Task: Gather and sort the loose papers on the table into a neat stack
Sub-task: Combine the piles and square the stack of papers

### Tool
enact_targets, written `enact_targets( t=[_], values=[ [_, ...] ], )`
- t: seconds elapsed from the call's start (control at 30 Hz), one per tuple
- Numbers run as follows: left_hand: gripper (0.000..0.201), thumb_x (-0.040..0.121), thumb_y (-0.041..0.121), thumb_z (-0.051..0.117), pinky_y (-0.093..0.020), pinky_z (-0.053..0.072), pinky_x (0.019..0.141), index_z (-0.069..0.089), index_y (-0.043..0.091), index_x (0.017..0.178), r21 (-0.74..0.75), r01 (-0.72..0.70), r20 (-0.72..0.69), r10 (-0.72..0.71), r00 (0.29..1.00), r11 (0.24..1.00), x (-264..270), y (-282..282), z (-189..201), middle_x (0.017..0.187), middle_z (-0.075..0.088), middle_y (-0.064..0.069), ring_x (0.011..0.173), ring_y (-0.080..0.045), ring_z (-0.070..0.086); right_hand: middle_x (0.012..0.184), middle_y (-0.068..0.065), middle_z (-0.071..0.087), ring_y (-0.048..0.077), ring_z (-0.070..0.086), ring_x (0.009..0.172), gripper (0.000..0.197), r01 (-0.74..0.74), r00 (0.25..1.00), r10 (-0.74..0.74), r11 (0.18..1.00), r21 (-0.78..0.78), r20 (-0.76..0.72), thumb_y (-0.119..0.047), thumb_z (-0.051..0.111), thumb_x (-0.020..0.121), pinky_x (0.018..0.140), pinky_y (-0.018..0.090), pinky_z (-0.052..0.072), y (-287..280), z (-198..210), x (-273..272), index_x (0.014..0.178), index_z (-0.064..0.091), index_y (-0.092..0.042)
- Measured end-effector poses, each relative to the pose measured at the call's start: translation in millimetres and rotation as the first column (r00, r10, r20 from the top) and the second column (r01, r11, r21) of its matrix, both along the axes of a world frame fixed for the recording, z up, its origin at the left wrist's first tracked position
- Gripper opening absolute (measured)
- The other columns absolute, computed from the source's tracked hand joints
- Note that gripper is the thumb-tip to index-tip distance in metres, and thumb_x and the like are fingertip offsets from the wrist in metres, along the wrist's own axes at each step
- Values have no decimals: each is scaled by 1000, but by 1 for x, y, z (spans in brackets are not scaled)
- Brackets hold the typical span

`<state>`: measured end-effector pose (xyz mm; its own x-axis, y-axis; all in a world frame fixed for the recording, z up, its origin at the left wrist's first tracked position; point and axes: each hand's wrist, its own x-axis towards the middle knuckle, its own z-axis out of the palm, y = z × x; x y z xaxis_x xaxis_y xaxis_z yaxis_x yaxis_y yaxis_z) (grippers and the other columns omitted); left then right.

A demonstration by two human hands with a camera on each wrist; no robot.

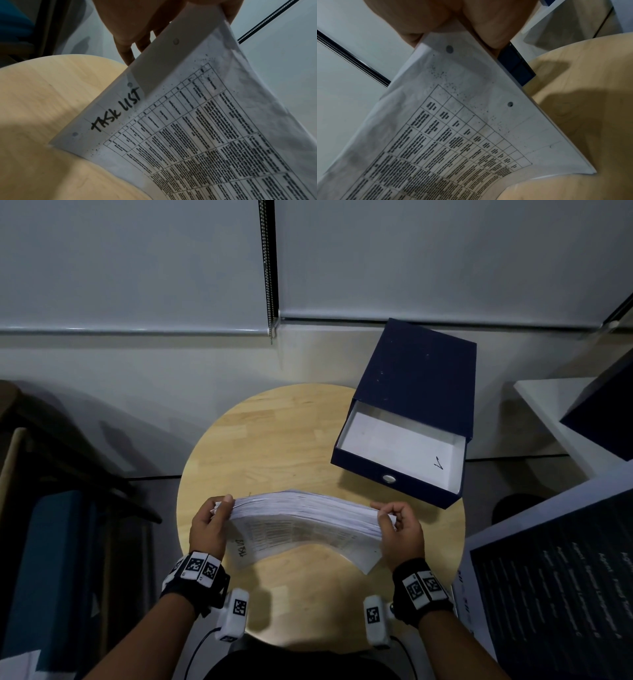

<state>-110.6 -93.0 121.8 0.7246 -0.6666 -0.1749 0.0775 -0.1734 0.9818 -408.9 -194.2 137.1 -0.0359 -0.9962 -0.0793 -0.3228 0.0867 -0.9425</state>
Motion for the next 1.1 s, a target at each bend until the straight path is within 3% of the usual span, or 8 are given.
enact_targets(
  t=[0.17,0.23,0.4,0.6,0.73,0.83,1.0,1.1],
  values=[
    [25,89,35,58,-28,34,63,60,16,73,-3,2,10,-2,1000,1000,-5,0,4,68,53,0,67,-15,48,94,-12,75,5,66,89,15,25,999,-25,1000,1,37,-16,62,91,80,33,52,-5,1,4,79,55,-22],
    [26,92,33,57,-28,34,62,59,15,73,12,4,17,-4,1000,1000,-5,-1,4,68,52,-1,67,-16,47,94,-11,74,2,66,87,16,33,999,-33,999,-6,30,-23,65,91,78,30,51,-5,4,6,79,55,-22],
    [31,85,44,56,-30,33,65,59,16,70,31,-7,21,7,1000,999,-1,-1,0,67,53,0,67,-16,47,97,-13,72,-4,64,89,15,-40,999,40,998,-38,-11,-7,63,87,76,20,48,-3,4,0,85,62,-22],
    [32,84,45,56,-31,34,66,58,18,67,37,-4,16,3,1000,999,1,-1,-2,66,52,0,67,-18,47,96,-15,72,-6,63,93,15,-81,995,78,996,-41,-64,-5,62,87,79,20,48,-6,0,-9,80,62,-18],
    [32,84,44,57,-30,34,65,58,19,66,33,-9,15,8,1000,999,1,-2,-1,60,52,8,66,-17,47,97,-14,72,-4,63,93,17,-102,992,99,994,-40,-78,-3,61,86,84,23,49,-8,-3,-12,77,59,-17],
    [33,85,44,56,-31,33,65,56,17,66,36,-6,11,6,1000,999,0,-2,1,63,50,2,66,-17,45,97,-12,72,-2,64,92,18,-98,993,95,995,-34,-67,-1,60,85,85,27,50,-9,-6,-16,77,59,-17],
    [38,84,45,55,-31,29,63,51,13,65,26,0,5,0,1000,1000,-2,-4,6,63,43,1,64,-16,40,98,-13,72,-3,64,91,18,-111,993,108,993,-49,-51,-3,58,89,76,22,49,-7,-5,-14,82,58,-19],
    [49,84,54,52,-32,28,64,51,6,73,40,22,36,-24,999,999,0,-4,5,68,44,-2,66,-16,41,97,-8,73,0,65,90,21,-79,997,79,994,-70,-3,0,56,89,79,21,50,-9,-3,-14,91,60,-21]
  ],
)
